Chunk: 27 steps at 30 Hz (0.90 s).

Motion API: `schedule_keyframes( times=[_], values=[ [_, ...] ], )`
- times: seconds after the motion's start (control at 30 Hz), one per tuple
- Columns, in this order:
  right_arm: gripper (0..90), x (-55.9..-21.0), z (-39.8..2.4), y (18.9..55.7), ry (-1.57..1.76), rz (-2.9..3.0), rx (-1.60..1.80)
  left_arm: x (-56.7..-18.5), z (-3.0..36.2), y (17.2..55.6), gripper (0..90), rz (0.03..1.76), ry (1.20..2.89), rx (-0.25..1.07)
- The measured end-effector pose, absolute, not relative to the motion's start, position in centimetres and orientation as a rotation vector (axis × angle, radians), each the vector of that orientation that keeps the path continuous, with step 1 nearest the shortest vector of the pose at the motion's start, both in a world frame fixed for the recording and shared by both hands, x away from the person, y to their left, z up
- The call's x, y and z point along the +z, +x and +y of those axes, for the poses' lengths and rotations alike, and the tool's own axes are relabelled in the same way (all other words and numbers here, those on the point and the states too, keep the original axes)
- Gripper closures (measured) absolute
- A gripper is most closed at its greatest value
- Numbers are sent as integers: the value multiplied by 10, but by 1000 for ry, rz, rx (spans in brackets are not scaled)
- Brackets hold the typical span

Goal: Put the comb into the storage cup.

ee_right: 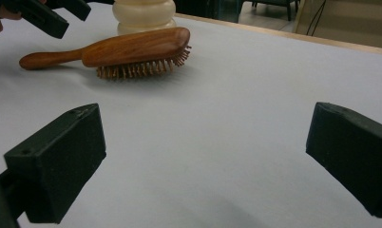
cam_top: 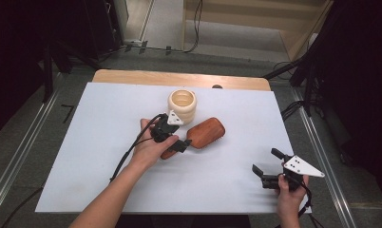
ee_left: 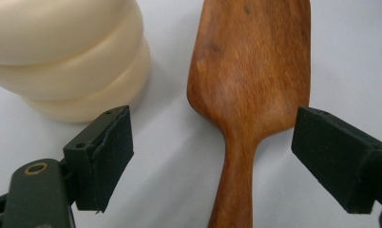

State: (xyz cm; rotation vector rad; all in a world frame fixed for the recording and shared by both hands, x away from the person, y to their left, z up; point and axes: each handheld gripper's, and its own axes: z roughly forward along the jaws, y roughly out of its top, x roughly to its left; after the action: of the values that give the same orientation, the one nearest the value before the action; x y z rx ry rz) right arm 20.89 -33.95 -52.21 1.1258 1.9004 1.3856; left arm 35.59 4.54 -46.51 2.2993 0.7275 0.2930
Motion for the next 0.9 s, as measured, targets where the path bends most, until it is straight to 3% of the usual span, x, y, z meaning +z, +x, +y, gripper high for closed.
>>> schedule_keyframes(
  times=[0.5,0.9],
  values=[
    [0,-522,-339,210,1120,1913,1376,-479,34,357,290,740,2447,269],
    [0,-522,-339,211,1117,1916,1373,-489,22,355,515,713,2505,266]
  ],
)
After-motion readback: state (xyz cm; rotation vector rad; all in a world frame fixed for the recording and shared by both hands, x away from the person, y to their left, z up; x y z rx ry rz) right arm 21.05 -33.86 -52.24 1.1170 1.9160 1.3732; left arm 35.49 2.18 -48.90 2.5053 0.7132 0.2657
